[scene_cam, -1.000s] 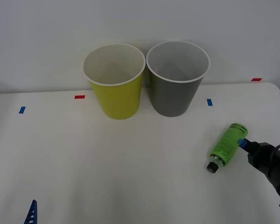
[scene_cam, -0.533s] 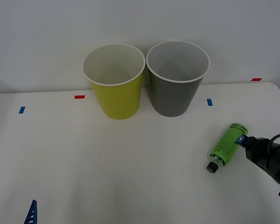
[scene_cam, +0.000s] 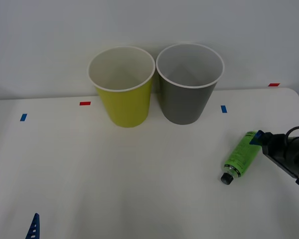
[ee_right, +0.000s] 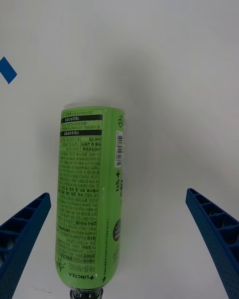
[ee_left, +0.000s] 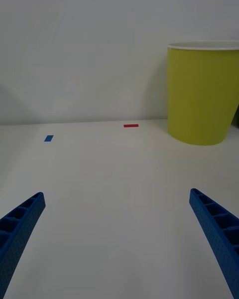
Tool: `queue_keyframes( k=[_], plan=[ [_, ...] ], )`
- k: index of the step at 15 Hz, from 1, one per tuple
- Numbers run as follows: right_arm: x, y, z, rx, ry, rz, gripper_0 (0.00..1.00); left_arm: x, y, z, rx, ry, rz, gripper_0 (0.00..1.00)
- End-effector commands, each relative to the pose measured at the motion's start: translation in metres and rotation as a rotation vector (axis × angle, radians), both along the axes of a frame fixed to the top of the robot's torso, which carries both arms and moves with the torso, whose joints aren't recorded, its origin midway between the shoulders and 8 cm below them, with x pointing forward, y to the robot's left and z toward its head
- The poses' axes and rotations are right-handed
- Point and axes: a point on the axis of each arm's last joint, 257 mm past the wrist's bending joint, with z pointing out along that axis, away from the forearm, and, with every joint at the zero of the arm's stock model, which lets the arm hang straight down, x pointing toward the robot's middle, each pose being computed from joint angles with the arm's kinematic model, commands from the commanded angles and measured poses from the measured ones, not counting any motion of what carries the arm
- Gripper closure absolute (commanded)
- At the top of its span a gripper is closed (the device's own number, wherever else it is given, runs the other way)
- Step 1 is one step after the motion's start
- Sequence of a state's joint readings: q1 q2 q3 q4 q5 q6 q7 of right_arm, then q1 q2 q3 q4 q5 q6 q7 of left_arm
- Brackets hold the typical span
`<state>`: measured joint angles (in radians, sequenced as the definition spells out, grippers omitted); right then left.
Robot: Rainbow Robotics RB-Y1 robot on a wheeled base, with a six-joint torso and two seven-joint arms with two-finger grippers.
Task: Put cans in the gray bin and PET bottles in the light green bin.
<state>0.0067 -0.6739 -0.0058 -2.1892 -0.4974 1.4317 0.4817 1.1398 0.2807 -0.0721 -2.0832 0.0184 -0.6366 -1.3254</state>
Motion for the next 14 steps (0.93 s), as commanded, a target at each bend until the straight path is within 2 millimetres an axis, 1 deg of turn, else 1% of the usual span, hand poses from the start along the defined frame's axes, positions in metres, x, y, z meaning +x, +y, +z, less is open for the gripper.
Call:
queue_keyframes(
  k=[1, 3, 5, 7, 9, 14],
  plan=[
    [0.005, 0.001, 0.003, 0.034, 0.032, 0.02, 0.06, 0.0, 0.0, 0.0, 0.0, 0.0, 0.0, 0.0],
    [0.007, 0.001, 0.0, 0.032, 0.058, 0.041, 0.06, 0.0, 0.0, 0.0, 0.0, 0.0, 0.0, 0.0],
    [0.015, 0.0, -0.002, 0.009, 0.072, 0.053, 0.06, 0.0, 0.0, 0.0, 0.0, 0.0, 0.0, 0.0],
    [0.022, -0.007, -0.002, 0.004, 0.088, 0.047, 0.06, 0.0, 0.0, 0.0, 0.0, 0.0, 0.0, 0.0],
    [0.021, -0.012, -0.004, -0.006, 0.104, 0.048, 0.06, 0.0, 0.0, 0.0, 0.0, 0.0, 0.0, 0.0],
    [0.015, -0.021, -0.017, 0.039, 0.157, 0.014, 0.06, 0.0, 0.0, 0.0, 0.0, 0.0, 0.0, 0.0]
  ],
)
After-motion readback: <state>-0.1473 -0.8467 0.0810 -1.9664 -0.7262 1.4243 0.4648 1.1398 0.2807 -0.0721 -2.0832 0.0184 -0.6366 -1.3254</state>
